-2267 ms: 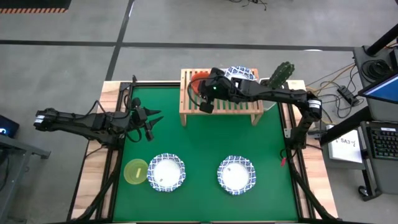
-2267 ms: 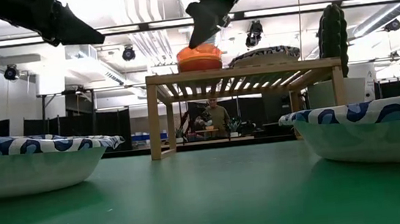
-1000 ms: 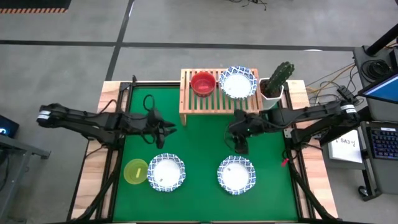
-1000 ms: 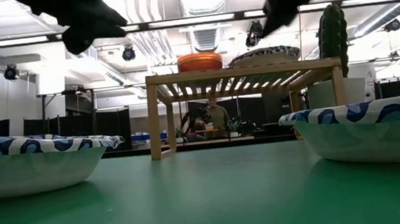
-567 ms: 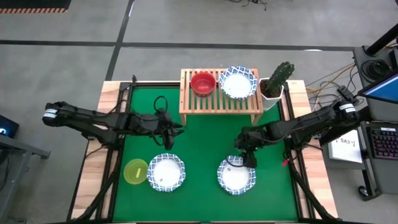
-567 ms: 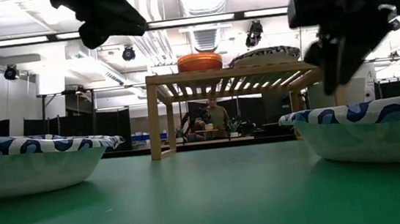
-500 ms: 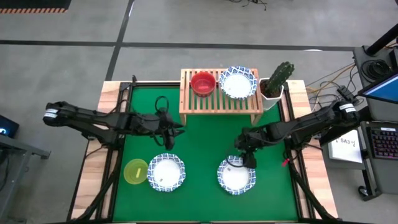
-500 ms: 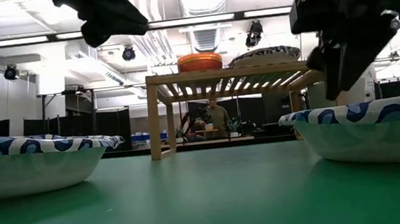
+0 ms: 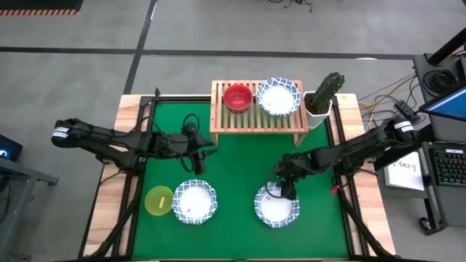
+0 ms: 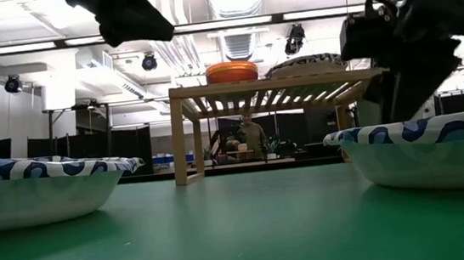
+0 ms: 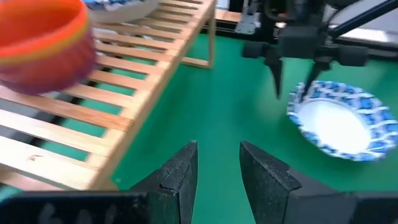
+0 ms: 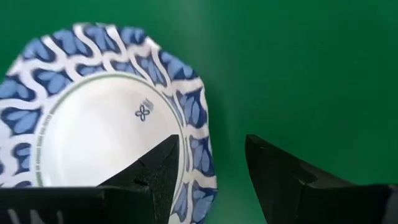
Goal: Place and stack bowls onto a shelf
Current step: Stack the big white bowl on the big white bowl on the shelf
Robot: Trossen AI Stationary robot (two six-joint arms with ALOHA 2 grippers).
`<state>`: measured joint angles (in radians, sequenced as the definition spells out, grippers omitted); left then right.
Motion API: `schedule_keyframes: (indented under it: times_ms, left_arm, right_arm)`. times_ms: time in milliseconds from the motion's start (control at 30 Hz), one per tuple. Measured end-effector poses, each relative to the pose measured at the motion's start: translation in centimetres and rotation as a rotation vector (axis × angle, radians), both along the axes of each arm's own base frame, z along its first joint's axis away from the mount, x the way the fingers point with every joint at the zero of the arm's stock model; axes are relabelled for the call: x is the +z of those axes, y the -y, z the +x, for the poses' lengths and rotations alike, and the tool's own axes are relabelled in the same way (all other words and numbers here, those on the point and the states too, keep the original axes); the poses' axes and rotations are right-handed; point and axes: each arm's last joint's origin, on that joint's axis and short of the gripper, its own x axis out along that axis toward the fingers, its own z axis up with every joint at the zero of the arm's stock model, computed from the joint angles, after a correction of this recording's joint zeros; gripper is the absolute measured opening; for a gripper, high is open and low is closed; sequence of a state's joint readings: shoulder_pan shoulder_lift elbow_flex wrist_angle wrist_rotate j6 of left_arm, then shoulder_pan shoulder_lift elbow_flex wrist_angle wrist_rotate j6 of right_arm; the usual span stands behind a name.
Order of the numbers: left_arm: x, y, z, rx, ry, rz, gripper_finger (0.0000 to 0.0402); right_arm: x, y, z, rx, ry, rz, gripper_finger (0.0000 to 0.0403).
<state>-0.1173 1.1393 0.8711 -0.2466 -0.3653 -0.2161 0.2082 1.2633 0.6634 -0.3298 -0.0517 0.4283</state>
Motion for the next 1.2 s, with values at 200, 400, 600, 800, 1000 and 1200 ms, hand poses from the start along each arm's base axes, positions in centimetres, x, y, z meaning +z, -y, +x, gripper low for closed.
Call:
schedule_keyframes:
  times_ms: [200,400,600,800,1000,1200]
  left_arm:
    - [0.1,-0.3,-0.1,0.054,-0.017,0.112,0.0102]
    - [0.2,-0.4,-0.3,0.035,-0.05,0.203,0.0102]
    - [2.1,-0.5,-0.7,-0.003,-0.051,0.377,0.0102]
    - [3.8,-0.7,-1.9,-0.026,-0.012,0.446,0.0102]
    - [5.2,-1.0,-4.0,-0.026,0.029,0.487,0.0102]
    - [6.4,-1.8,-6.0,0.069,0.022,0.582,0.0102]
  right_arm:
    - [-1.6,-0.4,0.7,-0.017,-0.048,0.007,0.0157]
    - [-1.5,-0.7,1.6,0.009,-0.042,0.035,0.0033]
    - [4.5,0.6,3.9,0.05,0.112,0.251,0.0009]
    - [14.9,4.8,5.0,-0.005,0.373,0.18,0.0009]
    - [24.2,10.5,2.7,-0.352,0.444,-0.24,0.0009]
    - [27.7,16.1,-0.6,-0.708,0.248,-0.601,0.0009]
